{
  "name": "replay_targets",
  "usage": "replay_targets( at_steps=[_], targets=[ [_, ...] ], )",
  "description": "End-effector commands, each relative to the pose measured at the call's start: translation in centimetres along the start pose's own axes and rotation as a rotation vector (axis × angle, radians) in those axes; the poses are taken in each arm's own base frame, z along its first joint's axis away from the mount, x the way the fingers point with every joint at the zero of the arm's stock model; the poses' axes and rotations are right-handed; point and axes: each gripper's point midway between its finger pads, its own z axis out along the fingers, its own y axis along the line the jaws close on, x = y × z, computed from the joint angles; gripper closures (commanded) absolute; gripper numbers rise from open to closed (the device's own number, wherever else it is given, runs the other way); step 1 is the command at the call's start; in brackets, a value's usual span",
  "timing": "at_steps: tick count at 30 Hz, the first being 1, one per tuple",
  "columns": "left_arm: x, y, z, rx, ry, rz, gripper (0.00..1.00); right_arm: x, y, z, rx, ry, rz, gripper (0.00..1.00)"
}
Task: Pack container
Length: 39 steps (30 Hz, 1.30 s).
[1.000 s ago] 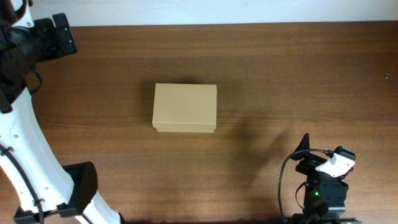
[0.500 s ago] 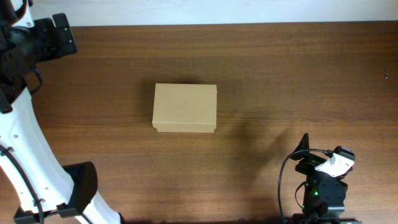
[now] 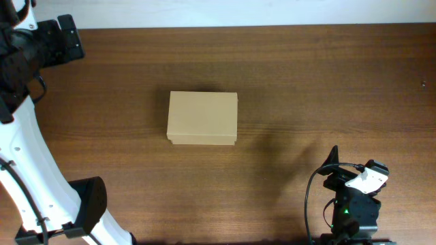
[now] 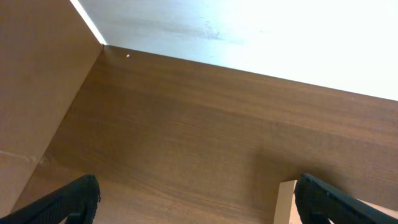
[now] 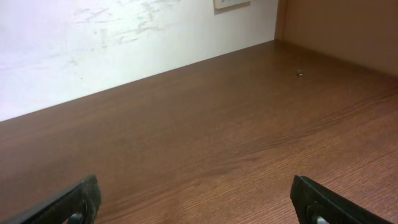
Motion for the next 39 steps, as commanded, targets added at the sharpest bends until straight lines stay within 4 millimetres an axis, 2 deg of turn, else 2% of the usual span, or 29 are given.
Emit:
replay_targets(
  at_steps=[1,5,10,12,17,19,22,25,30,34,39],
  targets=[
    [0.0,0.2,-0.1,-0.008,-0.002,0.011,0.0,0.0,-0.4,0.0,0.016,-0.01,0.0,0.01],
    [-0.1,0.3,-0.7,-0.008,-0.015,0.009,0.0,0.0,-0.4,0.0,0.015,-0.01,0.0,0.01],
    [0.9,0.8,-4.5,-0.006,-0.049,0.005,0.0,0.0,-0.4,0.0,0.015,-0.01,0.0,0.01],
    [2.4,1.0,-5.8,-0.007,-0.023,0.008,0.0,0.0,-0.4,0.0,0.015,-0.009,0.0,0.01],
    [8.7,1.6,-7.5,-0.014,0.104,0.024,0.0,0.0,-0.4,0.0,0.015,-0.01,0.0,0.01],
    [10.2,2.1,-8.1,-0.032,0.093,0.024,0.0,0.0,-0.4,0.0,0.015,-0.01,0.0,0.01],
    [8.6,2.3,-8.7,-0.037,-0.094,-0.002,0.0,0.0,-0.4,0.0,0.016,-0.009,0.0,0.01],
    [6.7,1.7,-10.2,-0.004,-0.319,-0.021,0.0,0.0,-0.4,0.0,0.015,-0.009,0.0,0.01],
    [5.7,0.1,-12.4,0.085,-0.614,-0.038,0.0,0.0,-0.4,0.0,0.016,-0.01,0.0,0.01],
    [7.6,-0.7,-12.3,0.136,-0.736,-0.047,0.0,0.0,-0.4,0.0,0.016,-0.01,0.0,0.01],
    [12.4,-0.8,-9.2,0.142,-0.74,-0.047,0.0,0.0,-0.4,0.0,0.016,-0.009,0.0,0.01]
  ],
)
